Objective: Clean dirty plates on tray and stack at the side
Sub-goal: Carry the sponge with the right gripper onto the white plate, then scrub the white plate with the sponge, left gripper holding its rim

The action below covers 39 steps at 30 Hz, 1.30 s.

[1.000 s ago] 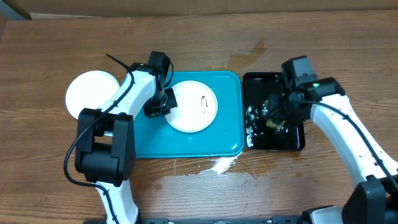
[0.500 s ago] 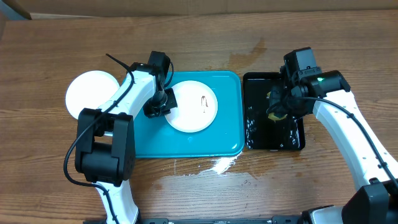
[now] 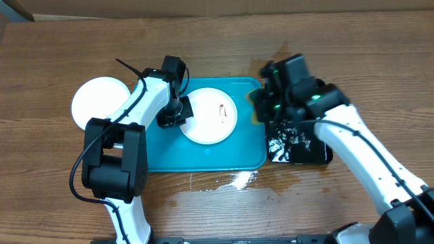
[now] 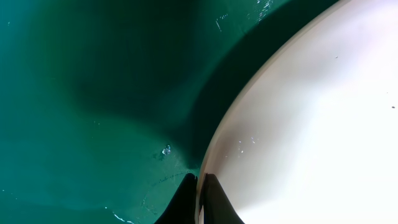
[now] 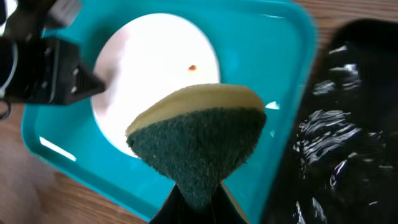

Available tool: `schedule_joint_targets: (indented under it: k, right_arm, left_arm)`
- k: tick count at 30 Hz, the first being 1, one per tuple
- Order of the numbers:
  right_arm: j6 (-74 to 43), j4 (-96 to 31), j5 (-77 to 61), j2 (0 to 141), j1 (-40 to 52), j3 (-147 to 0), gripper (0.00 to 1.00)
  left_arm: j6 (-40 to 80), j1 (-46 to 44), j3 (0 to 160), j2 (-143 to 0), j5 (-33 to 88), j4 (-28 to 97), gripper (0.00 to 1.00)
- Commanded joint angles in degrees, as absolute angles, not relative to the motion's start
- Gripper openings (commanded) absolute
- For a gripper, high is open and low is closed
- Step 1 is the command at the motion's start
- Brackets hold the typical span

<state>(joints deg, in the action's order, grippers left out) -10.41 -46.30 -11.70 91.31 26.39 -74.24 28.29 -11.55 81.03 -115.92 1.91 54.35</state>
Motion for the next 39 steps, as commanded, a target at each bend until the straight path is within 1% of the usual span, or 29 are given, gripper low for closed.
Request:
schedule_joint_targets:
  k: [1,8,13,19,29,32,36,39]
  right_arm:
    - [-7.97,-45.12,-8.12,94.17,29.39,-74.96,0.04]
    - [-3.99,-40.58,-5.48,102.02,33.19,-74.96,0.04]
    - [-3.95,-37.01,-5.63,103.53,33.43,-74.96,0.04]
    - [-2.28,-36.56,-10.02,103.66,33.43,-74.96,0.04]
    - [-1.19,-36.32,-10.74,103.70,34.41,-73.06,0.04]
    - [-1.19,-36.05,-10.76,103.77,35.09,-72.55,0.06]
    - [-1.21,-35.07,-10.76,103.77,35.66,-72.53,0.13]
    - [-1.23,-34.70,-10.79,103.77,35.68,-72.53,0.13]
  left_arm:
    - [24.40,-11.70,81.80,-114.48,2.15,54.63,0.04]
    - [10.55,-11.70,81.80,-114.48,7.35,54.57,0.04]
    - [6.31,-11.70,81.80,-114.48,7.55,54.61,0.04]
    - [6.44,-11.70,81.80,-114.48,7.53,54.39,0.04]
    - [6.87,-11.70,81.80,-114.48,7.55,54.08,0.06]
    - [6.90,-11.70,81.80,-114.48,7.55,54.08,0.07]
    - [7.84,-11.70,81.80,-114.48,7.55,54.08,0.06]
    - [7.90,-11.70,81.80,-114.48,7.53,54.08,0.06]
